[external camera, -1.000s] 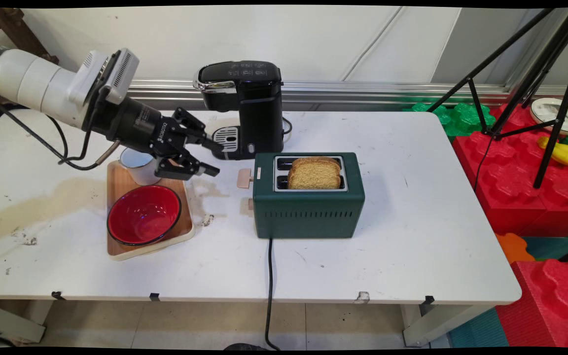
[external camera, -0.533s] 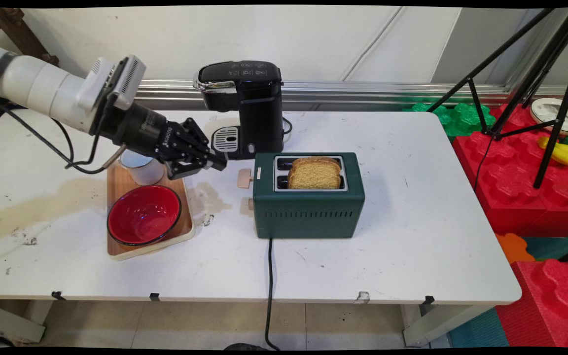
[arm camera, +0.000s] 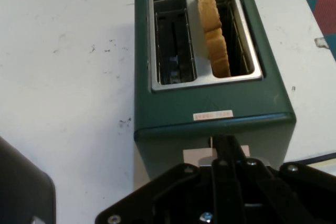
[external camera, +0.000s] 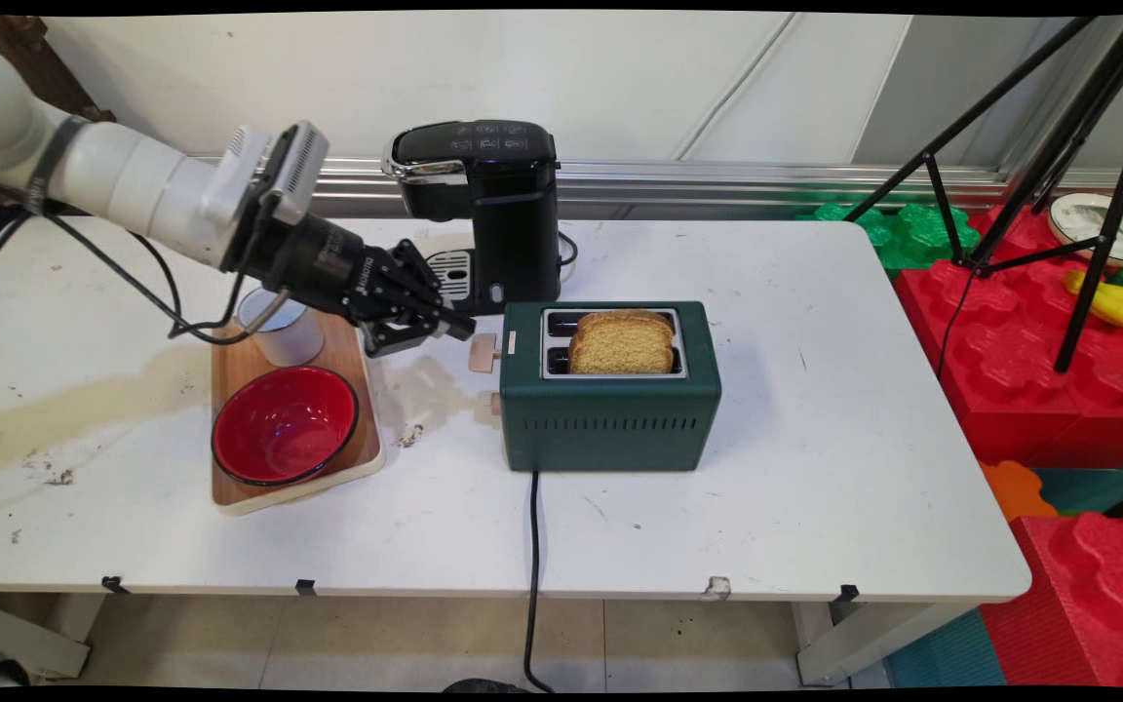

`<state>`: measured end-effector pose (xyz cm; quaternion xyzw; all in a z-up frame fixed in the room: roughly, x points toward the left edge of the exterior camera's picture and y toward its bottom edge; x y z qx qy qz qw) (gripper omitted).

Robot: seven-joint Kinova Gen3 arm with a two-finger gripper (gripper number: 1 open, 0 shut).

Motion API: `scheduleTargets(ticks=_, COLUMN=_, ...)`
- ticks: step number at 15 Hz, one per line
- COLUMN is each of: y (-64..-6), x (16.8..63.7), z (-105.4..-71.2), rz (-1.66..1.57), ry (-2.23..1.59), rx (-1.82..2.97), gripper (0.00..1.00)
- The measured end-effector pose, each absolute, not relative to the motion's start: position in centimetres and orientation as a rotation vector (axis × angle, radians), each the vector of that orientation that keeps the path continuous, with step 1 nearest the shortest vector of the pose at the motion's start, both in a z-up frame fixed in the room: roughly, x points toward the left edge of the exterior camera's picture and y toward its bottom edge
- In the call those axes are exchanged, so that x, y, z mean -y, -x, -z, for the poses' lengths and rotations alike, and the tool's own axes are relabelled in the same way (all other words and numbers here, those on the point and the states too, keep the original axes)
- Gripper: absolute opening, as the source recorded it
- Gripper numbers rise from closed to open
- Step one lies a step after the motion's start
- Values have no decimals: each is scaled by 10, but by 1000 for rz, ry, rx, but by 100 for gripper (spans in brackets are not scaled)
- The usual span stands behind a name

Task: Press the toaster switch

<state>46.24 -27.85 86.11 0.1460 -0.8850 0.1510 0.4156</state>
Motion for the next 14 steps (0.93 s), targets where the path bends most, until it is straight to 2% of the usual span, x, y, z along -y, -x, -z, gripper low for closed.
scheduleTargets(ticks=14, y=-440, x=296, z=-832, rz=-325, ry=-381, rx=2238, gripper=0)
